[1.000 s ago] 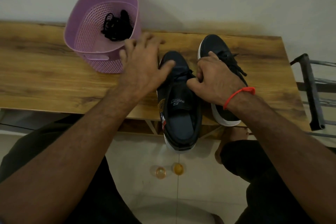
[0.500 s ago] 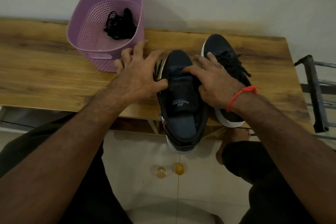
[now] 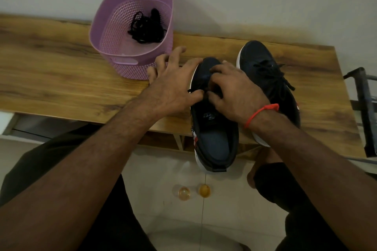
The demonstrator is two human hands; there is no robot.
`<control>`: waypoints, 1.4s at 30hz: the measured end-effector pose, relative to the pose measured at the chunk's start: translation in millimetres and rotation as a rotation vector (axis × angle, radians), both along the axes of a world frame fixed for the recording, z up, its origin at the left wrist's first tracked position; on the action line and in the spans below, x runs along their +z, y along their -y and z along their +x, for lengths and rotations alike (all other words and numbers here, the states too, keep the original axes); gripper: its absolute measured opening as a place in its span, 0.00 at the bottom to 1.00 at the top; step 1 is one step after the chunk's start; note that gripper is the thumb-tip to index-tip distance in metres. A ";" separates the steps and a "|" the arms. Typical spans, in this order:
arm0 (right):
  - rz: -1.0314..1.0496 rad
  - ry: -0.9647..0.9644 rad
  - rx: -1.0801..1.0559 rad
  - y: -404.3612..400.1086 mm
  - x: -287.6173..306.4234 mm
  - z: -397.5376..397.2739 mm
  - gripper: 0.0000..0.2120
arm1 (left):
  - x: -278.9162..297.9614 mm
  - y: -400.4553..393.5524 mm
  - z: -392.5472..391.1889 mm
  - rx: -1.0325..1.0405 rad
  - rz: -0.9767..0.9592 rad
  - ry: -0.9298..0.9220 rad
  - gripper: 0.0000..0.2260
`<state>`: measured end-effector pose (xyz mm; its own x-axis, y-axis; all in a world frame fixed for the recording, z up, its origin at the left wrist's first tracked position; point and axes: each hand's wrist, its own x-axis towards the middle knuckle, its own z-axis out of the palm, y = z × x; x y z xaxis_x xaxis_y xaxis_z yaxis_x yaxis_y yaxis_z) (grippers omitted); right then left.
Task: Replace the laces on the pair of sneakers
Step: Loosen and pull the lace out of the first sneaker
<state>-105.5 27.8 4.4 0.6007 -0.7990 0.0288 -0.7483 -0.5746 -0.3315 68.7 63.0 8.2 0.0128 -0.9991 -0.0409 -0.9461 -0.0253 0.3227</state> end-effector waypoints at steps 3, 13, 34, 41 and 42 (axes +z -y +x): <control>-0.017 0.174 -0.189 14.3 15.3 -16.0 0.07 | -0.4 0.1 2.1 0.003 0.001 -0.012 0.36; 0.020 -0.116 -0.015 11.7 7.4 -12.7 0.21 | -1.2 1.7 1.8 0.007 0.010 -0.013 0.37; -0.077 -0.095 -0.024 8.2 -2.6 -0.8 0.11 | -5.2 3.1 1.8 0.021 0.039 -0.011 0.38; -0.128 0.209 -0.493 51.9 22.7 -50.1 0.08 | -4.4 2.4 2.8 0.025 0.036 -0.020 0.38; -0.121 0.189 -0.455 52.3 22.3 -51.3 0.09 | -4.3 2.5 2.6 0.024 0.036 -0.017 0.38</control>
<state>-156.8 -24.5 26.7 0.1682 -0.9627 0.2120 -0.8649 -0.2473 -0.4367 71.3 60.5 3.9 0.0361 -0.9964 -0.0769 -0.9395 -0.0601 0.3372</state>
